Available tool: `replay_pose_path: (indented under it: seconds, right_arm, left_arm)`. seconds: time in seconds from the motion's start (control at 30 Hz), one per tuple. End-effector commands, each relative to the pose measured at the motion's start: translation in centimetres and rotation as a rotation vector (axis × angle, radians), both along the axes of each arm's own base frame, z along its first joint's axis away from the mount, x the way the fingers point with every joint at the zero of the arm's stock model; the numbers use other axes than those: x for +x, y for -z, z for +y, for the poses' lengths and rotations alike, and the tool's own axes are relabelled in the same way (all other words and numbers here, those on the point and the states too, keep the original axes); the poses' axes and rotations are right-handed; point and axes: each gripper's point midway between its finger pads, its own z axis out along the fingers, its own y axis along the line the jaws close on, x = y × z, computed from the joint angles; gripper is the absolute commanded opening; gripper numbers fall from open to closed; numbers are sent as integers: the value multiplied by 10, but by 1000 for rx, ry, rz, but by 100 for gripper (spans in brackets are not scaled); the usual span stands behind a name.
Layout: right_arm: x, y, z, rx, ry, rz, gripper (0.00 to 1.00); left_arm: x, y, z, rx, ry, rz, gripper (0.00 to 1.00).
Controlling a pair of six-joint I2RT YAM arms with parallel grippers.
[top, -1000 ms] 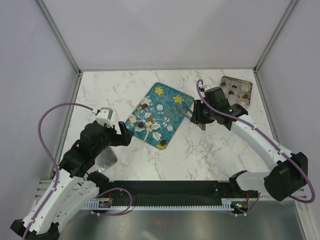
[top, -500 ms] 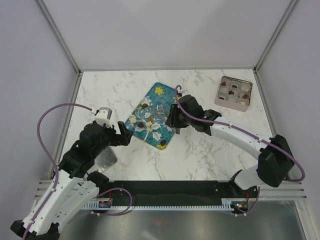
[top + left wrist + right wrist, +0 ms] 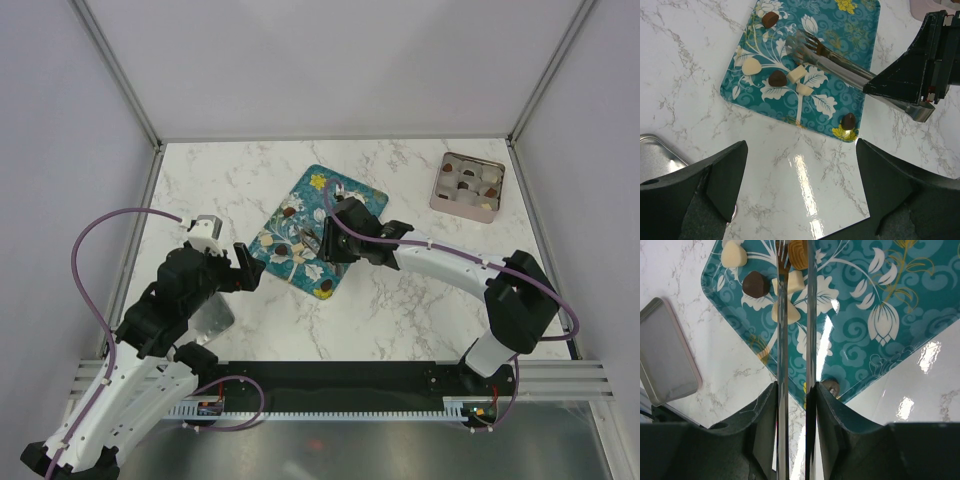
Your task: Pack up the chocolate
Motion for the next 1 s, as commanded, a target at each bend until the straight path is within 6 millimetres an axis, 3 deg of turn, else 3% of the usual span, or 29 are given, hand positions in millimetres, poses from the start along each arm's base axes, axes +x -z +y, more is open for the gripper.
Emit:
replay_pose_path:
  seconds: [0.0,0.17,0.4,0.53,0.77,0.87,0.97]
  right_arm:
    - [9,-16,1,15,38,-29,41]
    - [5,-19,-7,-18,32,-30,34]
    - [17,-47,-20,-41,48,-77,22]
    - [29,-62,-37,-47,75,-97,22]
    - [59,-89,-94,-33,181,-133,21]
    - [62,-96,-105,-23,185,-146,22]
    - [58,-96,-98,-9,128,-138,26]
  left_arm:
    - [6,-9,2,13,-3,-47,97]
    - [6,-9,1,12,-2,-47,97]
    - [6,-9,1,13,-2,-45,97]
    - [6,-8,1,15,-3,-43,97]
    - [6,-8,1,15,-3,-43,97]
    - [6,-7,1,16,-2,-40,97]
    - [7,-8,0,16,0,-40,97]
